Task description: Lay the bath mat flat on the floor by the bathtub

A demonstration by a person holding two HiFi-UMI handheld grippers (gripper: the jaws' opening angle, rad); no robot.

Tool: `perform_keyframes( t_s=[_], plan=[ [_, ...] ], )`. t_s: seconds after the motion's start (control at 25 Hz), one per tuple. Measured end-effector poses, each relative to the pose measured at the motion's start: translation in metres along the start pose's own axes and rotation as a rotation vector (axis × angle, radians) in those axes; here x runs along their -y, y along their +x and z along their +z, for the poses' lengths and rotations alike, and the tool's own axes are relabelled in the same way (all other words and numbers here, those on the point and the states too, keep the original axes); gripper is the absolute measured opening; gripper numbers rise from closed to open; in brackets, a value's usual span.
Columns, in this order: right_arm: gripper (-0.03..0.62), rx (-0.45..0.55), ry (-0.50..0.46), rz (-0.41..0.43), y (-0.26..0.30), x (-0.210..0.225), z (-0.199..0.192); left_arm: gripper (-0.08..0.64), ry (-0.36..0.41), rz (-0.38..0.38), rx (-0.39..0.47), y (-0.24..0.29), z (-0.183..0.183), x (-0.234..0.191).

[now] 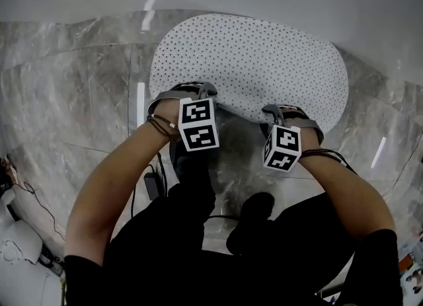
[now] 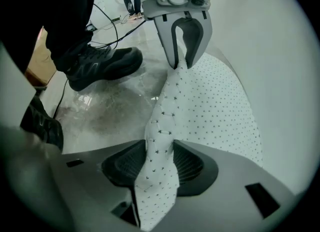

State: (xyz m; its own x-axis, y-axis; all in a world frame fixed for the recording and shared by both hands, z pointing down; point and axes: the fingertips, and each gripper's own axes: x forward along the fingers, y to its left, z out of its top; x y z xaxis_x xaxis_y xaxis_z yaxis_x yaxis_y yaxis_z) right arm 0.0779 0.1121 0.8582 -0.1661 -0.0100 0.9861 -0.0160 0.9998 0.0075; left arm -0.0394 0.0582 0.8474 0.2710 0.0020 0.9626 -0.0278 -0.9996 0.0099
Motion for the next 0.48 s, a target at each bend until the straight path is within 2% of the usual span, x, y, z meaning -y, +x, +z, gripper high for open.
perform_keyframes(
  t_s=[0.08,0.28,0.32,0.48],
  plan=[
    [0.132,0.028,0.034,-0.035,-0.012,0.021,0.001,0.103,-0.017,0.066,0.035,-0.011,0.005,-0.018],
    [0.101,0.081,0.163,-0.145,-0.036,0.076,-0.002,0.095,-0.071,0.173,0.064,-0.020,0.008,-0.052],
    [0.101,0.083,0.173,-0.154,-0.037,0.080,-0.003,0.107,-0.064,0.190,0.063,-0.021,0.008,-0.055],
    [0.101,0.091,0.219,-0.141,-0.031,0.086,-0.008,0.234,-0.013,0.248,0.070,-0.029,0.012,-0.061]
  ],
)
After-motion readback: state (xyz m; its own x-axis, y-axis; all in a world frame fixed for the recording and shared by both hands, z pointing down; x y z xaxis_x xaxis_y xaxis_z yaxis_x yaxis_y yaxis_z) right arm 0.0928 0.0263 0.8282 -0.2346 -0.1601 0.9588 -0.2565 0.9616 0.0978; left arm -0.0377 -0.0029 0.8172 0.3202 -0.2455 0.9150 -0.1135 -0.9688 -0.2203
